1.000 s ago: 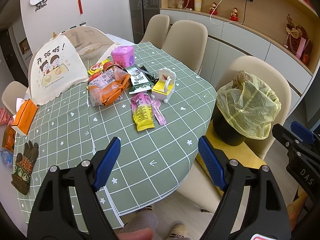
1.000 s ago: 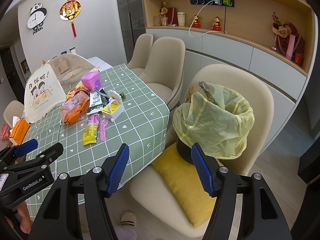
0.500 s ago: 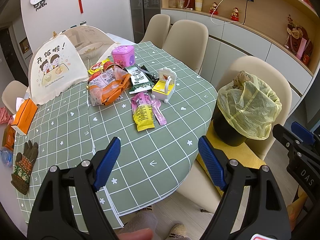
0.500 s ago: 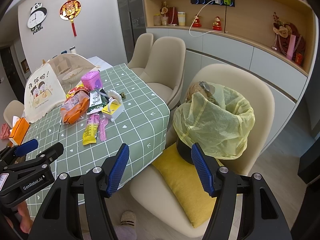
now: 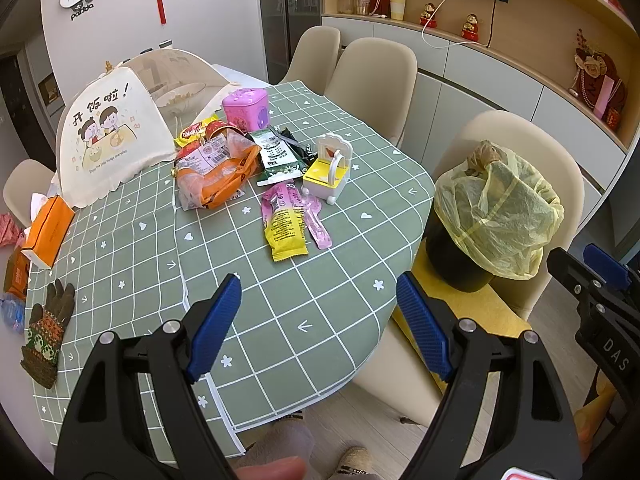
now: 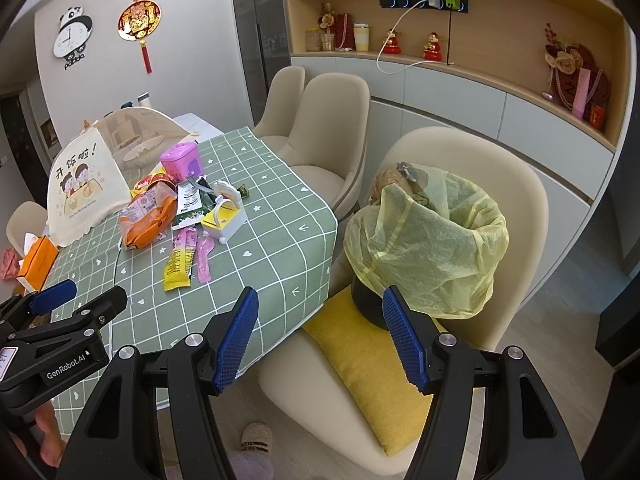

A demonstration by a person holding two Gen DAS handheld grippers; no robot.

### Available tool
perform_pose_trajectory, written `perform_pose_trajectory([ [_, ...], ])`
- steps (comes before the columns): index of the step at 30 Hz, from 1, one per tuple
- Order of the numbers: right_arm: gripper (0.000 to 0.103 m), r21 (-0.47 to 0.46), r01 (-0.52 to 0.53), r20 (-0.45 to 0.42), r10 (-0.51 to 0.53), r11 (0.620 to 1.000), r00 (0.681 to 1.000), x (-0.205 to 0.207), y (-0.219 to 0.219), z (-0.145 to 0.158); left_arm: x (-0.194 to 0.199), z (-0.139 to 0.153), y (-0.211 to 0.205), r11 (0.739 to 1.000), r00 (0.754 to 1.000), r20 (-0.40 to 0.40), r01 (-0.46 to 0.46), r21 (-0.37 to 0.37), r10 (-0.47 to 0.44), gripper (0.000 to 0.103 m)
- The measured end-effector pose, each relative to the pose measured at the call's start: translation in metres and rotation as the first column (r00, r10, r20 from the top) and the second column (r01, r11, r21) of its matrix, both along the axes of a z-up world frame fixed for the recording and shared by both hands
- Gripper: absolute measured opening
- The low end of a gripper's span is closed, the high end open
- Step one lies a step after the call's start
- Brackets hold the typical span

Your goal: Collect trash

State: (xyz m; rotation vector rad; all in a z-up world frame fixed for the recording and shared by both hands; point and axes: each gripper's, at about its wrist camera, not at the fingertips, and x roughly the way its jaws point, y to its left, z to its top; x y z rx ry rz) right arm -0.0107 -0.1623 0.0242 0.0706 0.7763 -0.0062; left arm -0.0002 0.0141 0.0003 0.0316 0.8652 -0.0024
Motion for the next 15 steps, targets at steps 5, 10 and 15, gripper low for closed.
perform_pose_trajectory([
  [5, 0.061, -0.001, 0.001, -0.002, -0.001, 1.0, 1.0, 0.0012, -0.0006, -0.0016, 0.0001, -0.001, -0.0009, 1.0, 1.0, -0.001, -0.002, -0.001, 0.002, 0.076],
  [10, 0.061, -0.004, -0.001, -0.004, 0.001, 1.0, 1.0, 0.0031, -0.003, -0.0055, 0.0002, -0.0018, -0.0011, 1.0, 1.0, 0.0, -0.002, -0.001, 0.002, 0.076],
  [15, 0.061, -0.009, -0.002, -0.005, 0.002, 1.0, 1.0, 0.0048, -0.0024, -0.0062, 0.0029, -0.0051, -0.0007, 1.0, 1.0, -0.005, -0.004, -0.006, 0.004, 0.076],
])
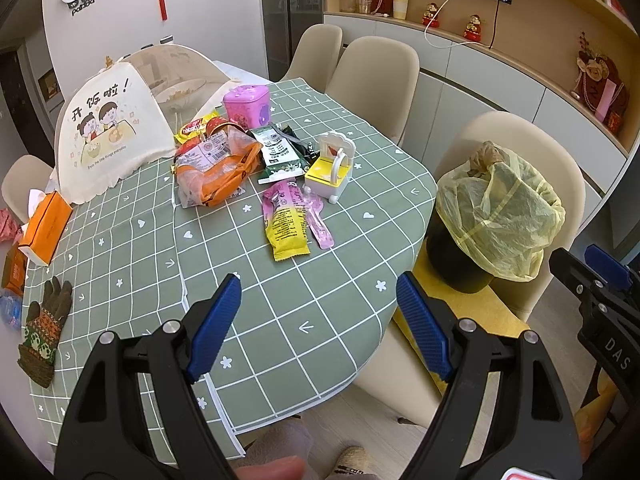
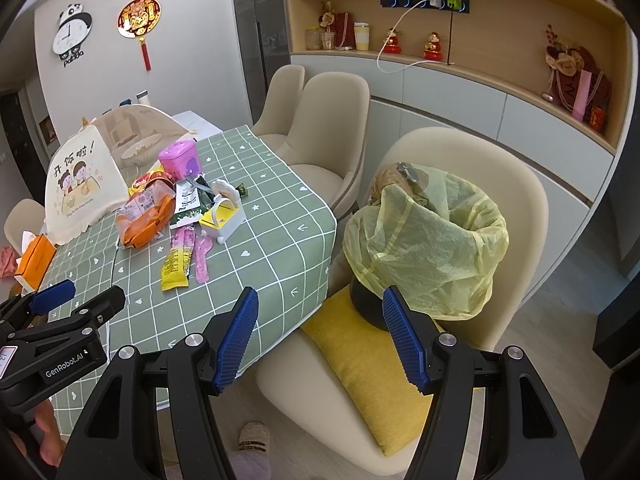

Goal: Collect trash
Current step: 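Grasp the orange bread bag with the left tool while the right tool grasps the pink-yellow snack stick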

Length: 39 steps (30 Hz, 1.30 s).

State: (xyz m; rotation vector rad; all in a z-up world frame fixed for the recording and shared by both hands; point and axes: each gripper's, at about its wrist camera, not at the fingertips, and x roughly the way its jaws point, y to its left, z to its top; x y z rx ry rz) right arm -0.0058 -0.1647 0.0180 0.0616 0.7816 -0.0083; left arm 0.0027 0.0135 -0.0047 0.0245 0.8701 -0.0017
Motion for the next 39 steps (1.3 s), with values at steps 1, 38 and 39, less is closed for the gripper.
perform_pose_trajectory([
  [1, 0.061, -0.002, -0.001, -0.002, 0.001, 1.0, 1.0, 0.001, 0.0, -0.001, 0.0, 0.0, 0.0, 1.0, 1.0, 0.001, 0.002, 0.001, -0.002, 0.076],
  [38, 0.061, 0.077, -0.301, -0.25, 0.31, 0.951, 0.917, 0.2, 0.194, -0.117, 0.171, -0.119, 0.232, 0.961, 0.948, -0.312, -0.138, -0.24, 0.059, 0.045],
  [39, 0.061, 0.074, -0.325, -0.252, 0.333, 0.943, 0.909, 0.203, 0.198, -0.118, 0.17, -0.117, 0.231, 0.962, 0.95, -0.303, -0.149, -0.229, 0.075, 0.043],
])
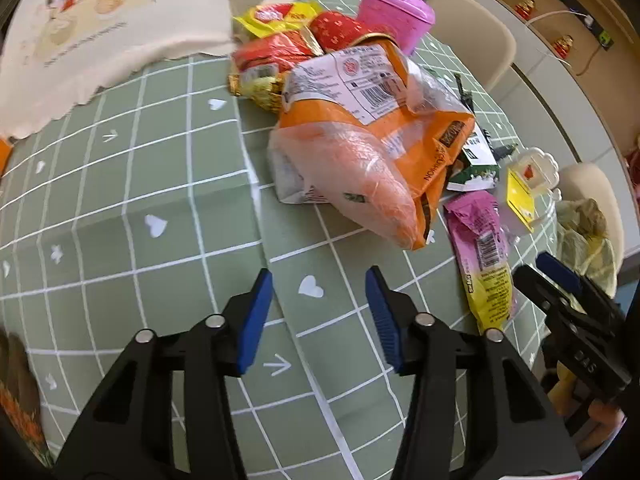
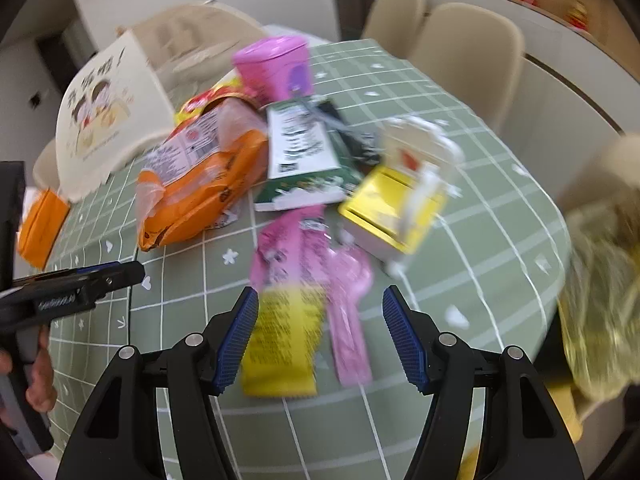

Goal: Collect trash
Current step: 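Grasp the orange bread bag with the left tool while the right tool grasps the pink-yellow snack stick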

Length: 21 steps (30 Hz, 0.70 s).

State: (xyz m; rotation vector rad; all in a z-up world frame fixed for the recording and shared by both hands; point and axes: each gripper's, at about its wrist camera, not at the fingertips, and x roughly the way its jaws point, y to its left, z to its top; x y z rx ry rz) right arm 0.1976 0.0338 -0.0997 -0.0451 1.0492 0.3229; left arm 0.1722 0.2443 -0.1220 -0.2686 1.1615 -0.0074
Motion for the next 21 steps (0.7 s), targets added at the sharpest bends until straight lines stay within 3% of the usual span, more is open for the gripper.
perform_pose_trajectory([
  [3, 0.061, -0.004, -0.078, 0.027, 0.078, 0.997, 0.997, 0.001, -0.009, 0.006, -0.006, 0.011, -0.004, 0.998, 0.997, 0.046, -0.061, 0.011, 0.06, 0.042],
  [5, 0.061, -0.004, -0.103, 0.038, 0.103, 0.995, 0.994, -0.001, -0.022, 0.009, -0.007, 0.019, -0.005, 0.994, 0.991, 0.072, -0.11, -0.026, 0.112, 0.042],
  [9, 0.061, 0.031, -0.16, 0.036, 0.159, 0.987, 0.987, -0.005, -0.052, 0.009, -0.001, 0.042, -0.002, 0.957, 0.946, 0.152, -0.279, -0.077, 0.288, 0.043],
  [12, 0.061, 0.047, -0.171, 0.041, 0.169, 0.984, 0.985, -0.011, -0.065, 0.006, 0.023, 0.042, 0.0, 0.945, 0.931, 0.171, -0.325, -0.018, 0.323, 0.043],
  [15, 0.061, 0.038, -0.156, 0.022, 0.155, 0.987, 0.988, -0.017, -0.07, 0.003, 0.055, 0.029, 0.002, 0.949, 0.944, 0.128, -0.312, 0.052, 0.304, 0.043],
  [17, 0.061, -0.014, -0.121, 0.035, 0.121, 0.993, 0.992, -0.024, -0.068, 0.008, 0.072, 0.014, 0.002, 0.966, 0.964, 0.068, -0.258, 0.025, 0.256, 0.042],
  [19, 0.061, 0.023, -0.098, 0.021, 0.098, 0.995, 0.995, -0.03, -0.068, 0.012, 0.077, 0.006, 0.002, 0.975, 0.974, 0.034, -0.223, -0.007, 0.223, 0.024],
  [21, 0.061, 0.029, -0.098, 0.003, 0.098, 0.995, 0.995, -0.033, -0.065, 0.012, 0.071, 0.007, 0.008, 0.975, 0.977, 0.022, -0.209, -0.07, 0.211, 0.02],
])
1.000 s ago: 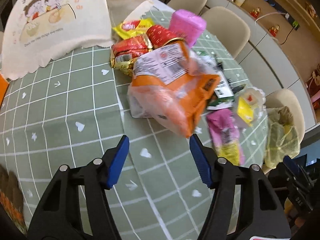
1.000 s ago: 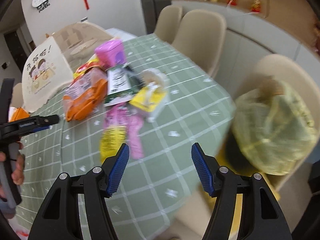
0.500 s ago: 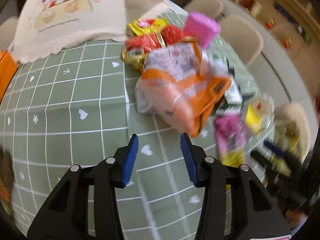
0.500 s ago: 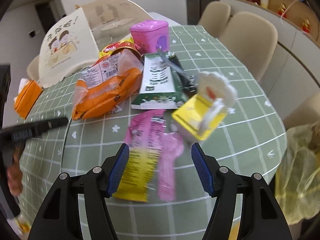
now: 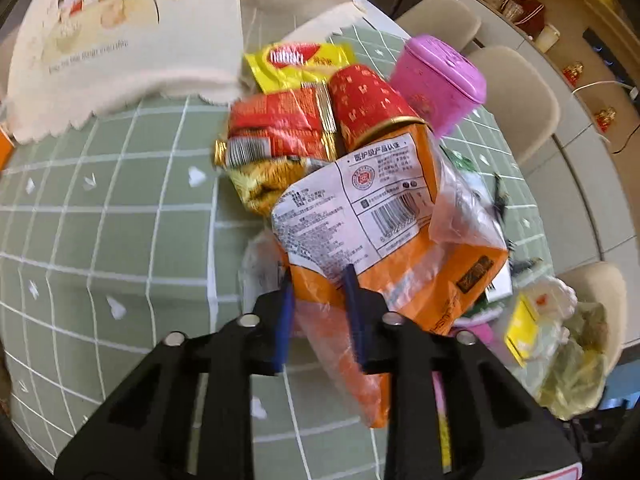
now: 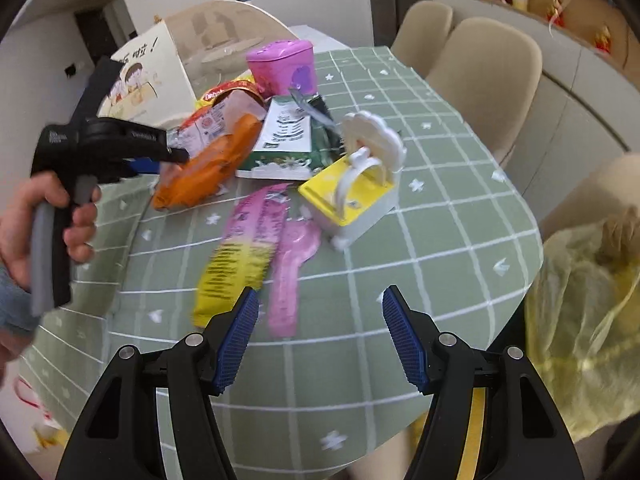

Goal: Collect trash
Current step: 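Grasp the orange bread bag with the left tool while the right tool grasps the pink-yellow snack stick, then carry both items to the yellow-bagged bin and open both tools to drop them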

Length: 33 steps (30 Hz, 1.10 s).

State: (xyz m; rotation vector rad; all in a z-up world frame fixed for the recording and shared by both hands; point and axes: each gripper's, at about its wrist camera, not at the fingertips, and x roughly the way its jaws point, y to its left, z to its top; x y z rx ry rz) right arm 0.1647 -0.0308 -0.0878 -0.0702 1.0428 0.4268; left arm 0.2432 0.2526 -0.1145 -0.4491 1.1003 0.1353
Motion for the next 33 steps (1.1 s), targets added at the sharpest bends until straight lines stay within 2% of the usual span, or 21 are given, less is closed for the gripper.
perform_pose_trajectory([
  [2, 0.061, -0.009, -0.026, 0.012, 0.026, 1.0, 1.0, -0.001, 0.011, 0.001, -0.011, 0.008, 0.007, 0.999, 0.999, 0.033, 0.008, -0.047, -0.007, 0.018],
  [4, 0.061, -0.016, -0.016, 0.019, 0.016, 1.0, 1.0, 0.002, 0.019, 0.0, -0.024, 0.017, 0.015, 0.999, 0.999, 0.054, 0.011, -0.036, -0.01, 0.016],
  [7, 0.061, 0.032, -0.019, -0.011, 0.019, 0.999, 1.0, 0.011, 0.036, -0.006, -0.041, 0.027, 0.027, 0.999, 0.998, 0.066, 0.013, -0.047, -0.01, 0.016],
  [10, 0.061, -0.041, -0.057, 0.022, 0.058, 0.998, 0.998, 0.021, 0.066, -0.014, -0.055, 0.033, 0.036, 1.0, 0.998, 0.059, 0.008, 0.015, -0.009, 0.016],
  [13, 0.057, -0.147, -0.088, 0.019, 0.092, 0.985, 0.996, 0.035, 0.091, -0.031, -0.063, 0.034, 0.035, 0.999, 0.999, 0.044, 0.003, 0.038, -0.005, 0.016],
  [14, 0.049, -0.194, -0.09, 0.035, 0.098, 0.977, 0.995, 0.037, 0.097, -0.033, -0.066, 0.034, 0.036, 0.999, 0.999, 0.041, 0.0, 0.034, -0.001, 0.016],
  [15, 0.028, -0.219, -0.097, 0.049, 0.11, 0.971, 0.993, 0.037, 0.101, -0.031, -0.069, 0.035, 0.038, 1.0, 0.999, 0.039, -0.006, 0.029, 0.005, 0.016],
  [16, 0.021, -0.185, -0.122, 0.028, 0.129, 0.975, 0.991, 0.038, 0.101, -0.024, -0.072, 0.036, 0.04, 1.0, 0.999, 0.04, -0.009, 0.027, 0.008, 0.016],
  [18, 0.021, -0.104, -0.123, 0.045, 0.128, 0.987, 0.991, 0.034, 0.095, 0.0, -0.077, 0.042, 0.041, 1.0, 0.999, 0.051, -0.011, 0.022, 0.01, 0.016],
  [24, 0.02, 0.046, -0.125, 0.049, 0.123, 0.991, 0.991, 0.026, 0.063, 0.054, -0.083, 0.067, 0.022, 0.999, 0.994, 0.104, 0.017, 0.051, -0.022, 0.016],
  [27, 0.02, 0.057, -0.132, 0.074, 0.128, 0.99, 0.989, 0.023, 0.046, 0.072, -0.083, 0.087, 0.003, 0.994, 0.988, 0.149, 0.024, 0.104, -0.039, 0.016],
  [31, 0.02, 0.055, -0.118, 0.139, 0.11, 0.991, 0.984, 0.019, 0.01, 0.1, -0.078, 0.11, -0.022, 0.995, 0.98, 0.192, 0.032, 0.095, -0.05, 0.016],
  [33, 0.02, 0.05, -0.105, 0.17, 0.095, 0.993, 0.981, 0.017, -0.007, 0.112, -0.072, 0.121, -0.04, 0.992, 0.974, 0.215, 0.05, 0.12, -0.075, 0.016],
])
